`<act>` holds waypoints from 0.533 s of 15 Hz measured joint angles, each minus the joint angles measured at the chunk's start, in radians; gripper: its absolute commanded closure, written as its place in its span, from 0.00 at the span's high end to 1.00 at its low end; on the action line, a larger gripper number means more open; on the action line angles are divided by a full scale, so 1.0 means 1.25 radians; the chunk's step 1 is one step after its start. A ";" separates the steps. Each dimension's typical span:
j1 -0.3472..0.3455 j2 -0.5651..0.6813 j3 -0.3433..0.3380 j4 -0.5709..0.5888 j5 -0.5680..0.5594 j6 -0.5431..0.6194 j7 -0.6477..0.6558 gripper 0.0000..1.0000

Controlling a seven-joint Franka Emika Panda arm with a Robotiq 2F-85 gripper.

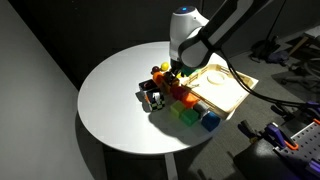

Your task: Put the big block onto the tray

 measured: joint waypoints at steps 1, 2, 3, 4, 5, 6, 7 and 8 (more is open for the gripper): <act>0.002 0.006 -0.001 0.007 0.000 -0.001 0.002 1.00; 0.005 0.010 -0.002 0.014 0.000 -0.002 0.004 1.00; 0.008 0.015 -0.003 0.021 0.000 -0.003 0.005 1.00; 0.011 0.019 -0.005 0.027 0.000 -0.005 0.005 1.00; 0.015 0.022 -0.008 0.033 0.000 -0.006 0.006 1.00; 0.019 0.026 -0.010 0.040 0.000 -0.008 0.006 1.00; 0.022 0.029 -0.012 0.045 -0.001 -0.010 0.006 1.00; 0.025 0.032 -0.014 0.050 -0.002 -0.012 0.006 1.00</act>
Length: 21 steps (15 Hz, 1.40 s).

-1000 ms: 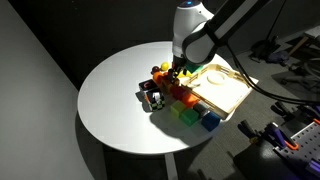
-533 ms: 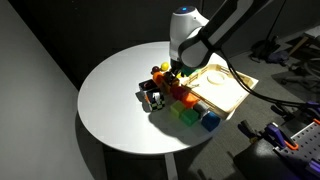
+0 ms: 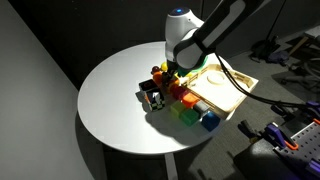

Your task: Put the big block onto the tray

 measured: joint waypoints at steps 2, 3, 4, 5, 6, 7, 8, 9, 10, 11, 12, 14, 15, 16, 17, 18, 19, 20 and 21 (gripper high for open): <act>0.004 0.005 -0.004 0.009 -0.006 -0.004 0.001 1.00; 0.005 0.008 -0.006 0.012 -0.009 -0.005 0.001 1.00; 0.007 0.011 -0.008 0.015 -0.012 -0.006 0.001 1.00; 0.008 0.014 -0.010 0.018 -0.013 -0.007 0.001 1.00; 0.008 0.017 -0.012 0.021 -0.014 -0.009 0.001 1.00; 0.008 0.019 -0.013 0.024 -0.015 -0.011 0.001 1.00; 0.008 0.022 -0.015 0.027 -0.017 -0.014 0.001 1.00; 0.008 0.024 -0.016 0.030 -0.019 -0.017 0.001 1.00; 0.008 0.026 -0.017 0.032 -0.020 -0.020 0.001 1.00; 0.008 0.028 -0.017 0.034 -0.023 -0.024 0.001 1.00; 0.008 0.030 -0.018 0.036 -0.026 -0.027 0.002 1.00; 0.008 0.036 -0.018 0.043 -0.028 -0.033 0.003 0.75; 0.008 0.039 -0.018 0.046 -0.028 -0.036 0.003 0.73; 0.008 0.043 -0.018 0.050 -0.028 -0.039 0.003 0.66; 0.008 0.045 -0.018 0.053 -0.028 -0.041 0.003 0.57; 0.008 0.046 -0.018 0.055 -0.028 -0.044 0.003 0.51; 0.009 0.046 -0.018 0.058 -0.028 -0.048 0.003 0.44; 0.009 0.046 -0.018 0.061 -0.028 -0.054 0.003 0.38; 0.010 0.046 -0.018 0.065 -0.028 -0.060 0.003 0.33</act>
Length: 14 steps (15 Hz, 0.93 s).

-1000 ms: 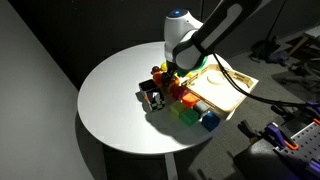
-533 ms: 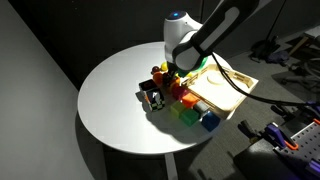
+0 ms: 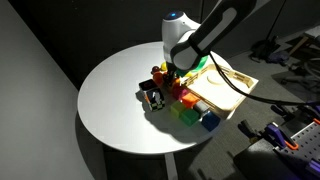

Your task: Put the big block onto the tray

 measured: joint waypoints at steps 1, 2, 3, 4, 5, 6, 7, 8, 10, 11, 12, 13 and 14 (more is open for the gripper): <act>0.000 0.000 0.000 0.002 0.000 -0.004 0.000 0.26; 0.001 0.000 0.001 0.005 0.000 -0.007 0.000 0.21; 0.001 0.000 0.001 0.006 0.000 -0.009 0.000 0.21; 0.001 0.000 0.001 0.007 0.000 -0.009 0.000 0.18; 0.001 0.000 0.002 0.007 0.000 -0.010 0.000 0.15; 0.001 0.000 0.002 0.008 0.000 -0.010 0.000 0.14; 0.001 -0.001 0.003 0.009 0.000 -0.010 0.000 0.12; 0.001 -0.003 0.003 0.009 0.000 -0.010 0.000 0.09; 0.000 -0.011 0.005 0.009 0.000 -0.010 0.000 0.08; 0.000 -0.016 0.006 0.009 0.000 -0.013 0.000 0.09; 0.000 -0.022 0.007 0.009 0.000 -0.019 0.000 0.09; 0.000 -0.030 0.007 0.009 0.000 -0.030 0.000 0.09; 0.000 -0.037 0.008 0.009 0.000 -0.042 0.000 0.08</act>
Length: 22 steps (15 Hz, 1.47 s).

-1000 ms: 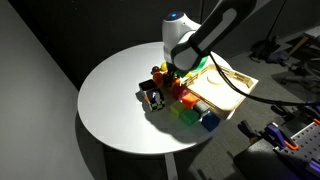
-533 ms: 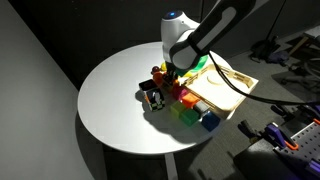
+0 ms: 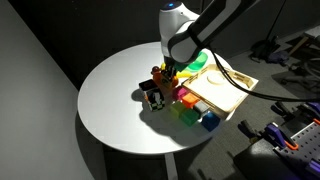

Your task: Put the big block onto the tray

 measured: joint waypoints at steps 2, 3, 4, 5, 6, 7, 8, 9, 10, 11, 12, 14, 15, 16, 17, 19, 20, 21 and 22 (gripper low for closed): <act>-0.001 -0.016 0.000 -0.001 0.000 -0.033 0.000 0.08; -0.003 -0.024 0.000 -0.002 0.000 -0.050 0.000 0.08; -0.005 -0.034 0.000 -0.003 0.000 -0.067 0.000 0.08; -0.008 -0.041 -0.001 -0.005 0.000 -0.082 0.000 0.08; -0.012 -0.050 -0.001 -0.006 0.000 -0.095 0.000 0.08; -0.017 -0.060 -0.001 -0.010 0.000 -0.108 0.000 0.08; -0.022 -0.069 -0.001 -0.015 0.000 -0.119 0.000 0.08; -0.027 -0.079 -0.001 -0.023 0.000 -0.126 0.000 0.08; -0.032 -0.088 -0.001 -0.032 0.000 -0.132 0.000 0.08; -0.039 -0.100 0.000 -0.043 0.000 -0.137 0.000 0.08; -0.045 -0.110 0.000 -0.055 0.000 -0.142 0.000 0.08; -0.061 -0.133 0.000 -0.086 0.000 -0.145 0.000 0.08; -0.070 -0.144 0.000 -0.103 0.000 -0.145 0.001 0.08; -0.079 -0.156 0.000 -0.121 0.000 -0.145 0.003 0.08; -0.091 -0.168 0.000 -0.141 0.000 -0.145 0.007 0.08; -0.115 -0.192 -0.001 -0.179 0.000 -0.145 0.015 0.08; -0.127 -0.203 -0.002 -0.197 0.000 -0.145 0.021 0.08; -0.139 -0.213 -0.003 -0.215 0.000 -0.144 0.026 0.08; -0.151 -0.222 -0.005 -0.231 0.000 -0.144 0.030 0.08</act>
